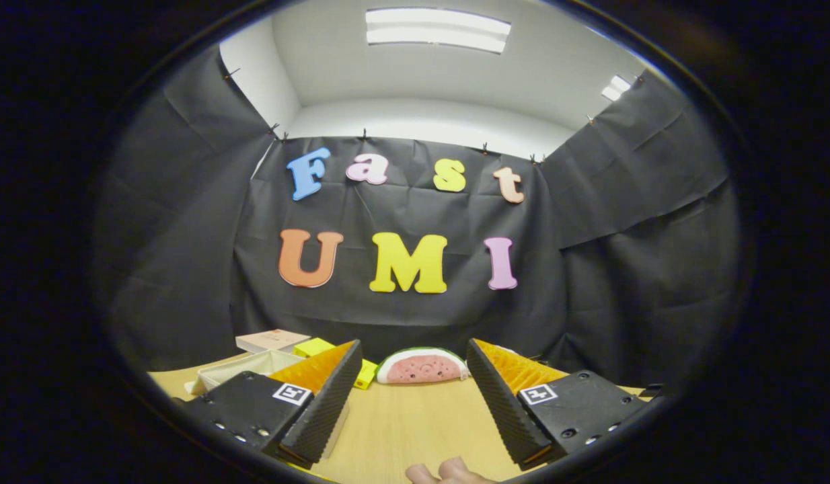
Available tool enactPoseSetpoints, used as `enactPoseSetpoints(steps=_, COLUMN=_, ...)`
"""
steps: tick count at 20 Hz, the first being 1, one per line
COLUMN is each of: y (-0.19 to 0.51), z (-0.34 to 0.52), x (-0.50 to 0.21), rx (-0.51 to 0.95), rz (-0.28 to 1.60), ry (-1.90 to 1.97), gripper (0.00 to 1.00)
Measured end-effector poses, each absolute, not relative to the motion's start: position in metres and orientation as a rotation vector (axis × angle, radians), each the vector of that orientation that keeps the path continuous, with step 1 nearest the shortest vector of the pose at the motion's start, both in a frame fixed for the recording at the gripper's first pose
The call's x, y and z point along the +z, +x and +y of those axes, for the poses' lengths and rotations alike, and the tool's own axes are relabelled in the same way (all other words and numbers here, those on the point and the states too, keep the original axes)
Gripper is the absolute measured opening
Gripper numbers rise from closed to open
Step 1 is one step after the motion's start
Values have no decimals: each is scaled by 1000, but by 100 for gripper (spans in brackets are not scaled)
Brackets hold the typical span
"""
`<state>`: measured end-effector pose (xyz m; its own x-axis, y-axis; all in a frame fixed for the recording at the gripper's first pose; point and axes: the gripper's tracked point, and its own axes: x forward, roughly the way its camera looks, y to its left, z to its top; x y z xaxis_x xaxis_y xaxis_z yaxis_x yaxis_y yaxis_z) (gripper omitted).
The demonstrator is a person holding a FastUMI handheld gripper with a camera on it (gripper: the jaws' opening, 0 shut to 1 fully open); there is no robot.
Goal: Open the storage box then place both shoes into the box .Put the left shoe in first, then the right shoe, with the right side of both shoes facing outward in a uniform manner.
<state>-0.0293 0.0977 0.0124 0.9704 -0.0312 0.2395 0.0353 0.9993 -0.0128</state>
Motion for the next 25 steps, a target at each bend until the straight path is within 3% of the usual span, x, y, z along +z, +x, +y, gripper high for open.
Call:
enactPoseSetpoints(steps=9, y=-80, z=28, x=20, rx=-15, rz=-284, ry=115, gripper=95)
enactPoseSetpoints(steps=18, y=-99, z=5, x=15, rx=96, rz=-194, ry=133, gripper=95)
enactPoseSetpoints(steps=25, y=-103, z=-21, x=6, rx=87, rz=-147, ry=123, gripper=95)
